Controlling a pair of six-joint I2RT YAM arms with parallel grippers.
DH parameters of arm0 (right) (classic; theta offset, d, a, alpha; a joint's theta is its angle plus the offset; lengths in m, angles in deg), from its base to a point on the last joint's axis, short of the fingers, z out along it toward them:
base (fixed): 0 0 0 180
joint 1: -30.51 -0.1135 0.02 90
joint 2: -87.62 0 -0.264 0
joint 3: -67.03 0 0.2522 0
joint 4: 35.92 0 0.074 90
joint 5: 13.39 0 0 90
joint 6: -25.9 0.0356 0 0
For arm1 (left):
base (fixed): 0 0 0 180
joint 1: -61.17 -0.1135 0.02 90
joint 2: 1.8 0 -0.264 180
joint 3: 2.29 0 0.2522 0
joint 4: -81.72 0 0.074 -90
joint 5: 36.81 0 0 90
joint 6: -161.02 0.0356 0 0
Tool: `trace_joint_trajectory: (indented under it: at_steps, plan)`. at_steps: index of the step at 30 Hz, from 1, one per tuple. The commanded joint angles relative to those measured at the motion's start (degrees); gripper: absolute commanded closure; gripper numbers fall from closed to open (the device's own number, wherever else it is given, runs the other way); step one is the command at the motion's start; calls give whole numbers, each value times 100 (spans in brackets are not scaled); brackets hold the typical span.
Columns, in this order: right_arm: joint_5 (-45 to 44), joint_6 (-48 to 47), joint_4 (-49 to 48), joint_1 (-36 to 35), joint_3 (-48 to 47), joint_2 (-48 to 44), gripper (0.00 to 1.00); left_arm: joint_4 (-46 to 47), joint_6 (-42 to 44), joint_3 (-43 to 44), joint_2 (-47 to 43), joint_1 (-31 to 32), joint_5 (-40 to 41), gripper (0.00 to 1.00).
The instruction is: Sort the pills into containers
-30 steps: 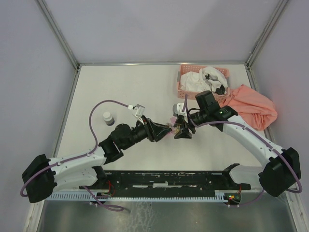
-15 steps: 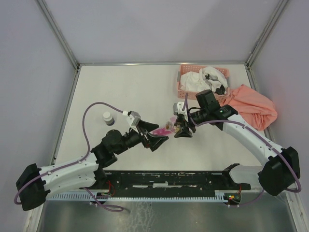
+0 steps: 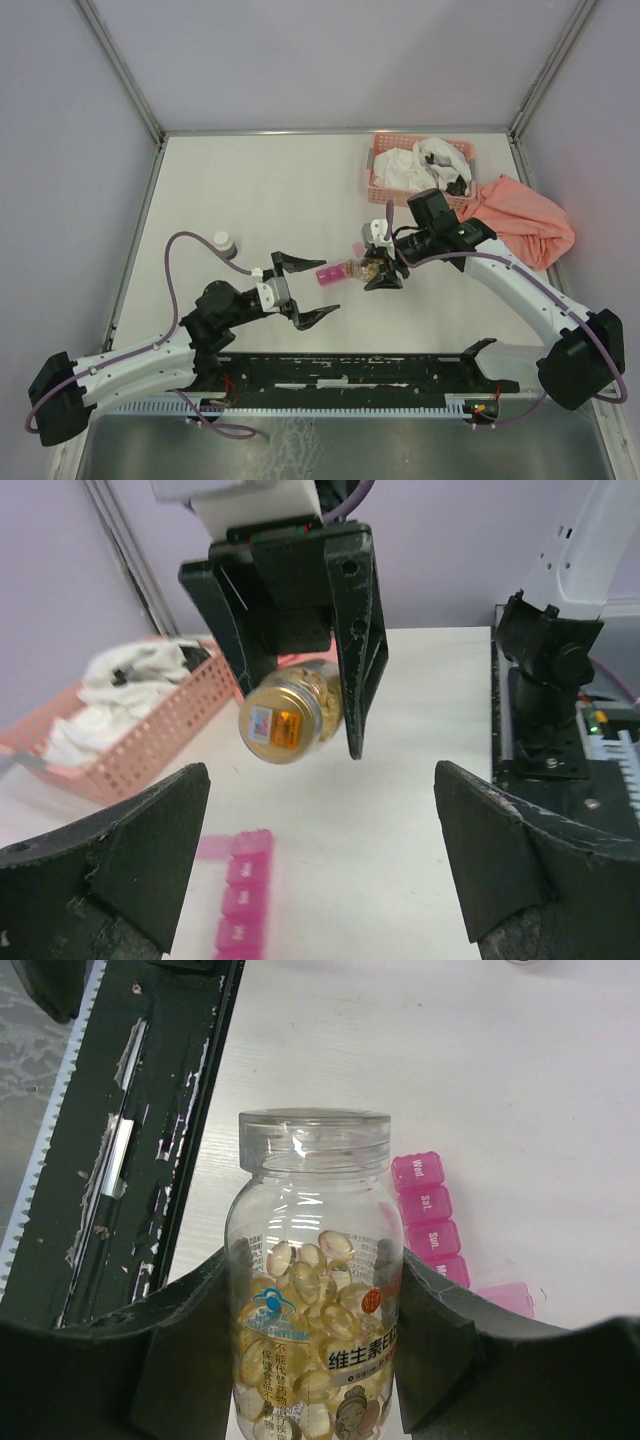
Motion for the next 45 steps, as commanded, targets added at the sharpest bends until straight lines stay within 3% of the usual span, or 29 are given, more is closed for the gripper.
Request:
trace_joint_trajectory:
  at_steps: [1,9,13,25,30,34,40,45]
  plan:
    - [269,-495,149,13,-192,-147,98,345,1771,168,-4,22,-391,1]
    - [223,-640,180,8,-148,-201,98,-135,2182,1039,1219,21,-631,0]
    - [239,-674,212,8,-157,-209,98,-43,2101,1246,1615,17,-555,8]
    - [285,-685,245,9,-165,-211,98,-174,1975,1412,1739,23,-633,30]
    - [286,-685,250,15,-159,-191,98,-246,1873,1512,1808,20,-617,33]
    - [288,-686,242,14,-157,-194,98,-360,1821,1583,1833,16,-632,46]
    - [271,-689,255,14,-173,-181,98,-445,1622,1572,1820,17,-669,82]
    - [198,-641,242,9,-195,-152,98,-342,972,1546,1745,23,-756,96]
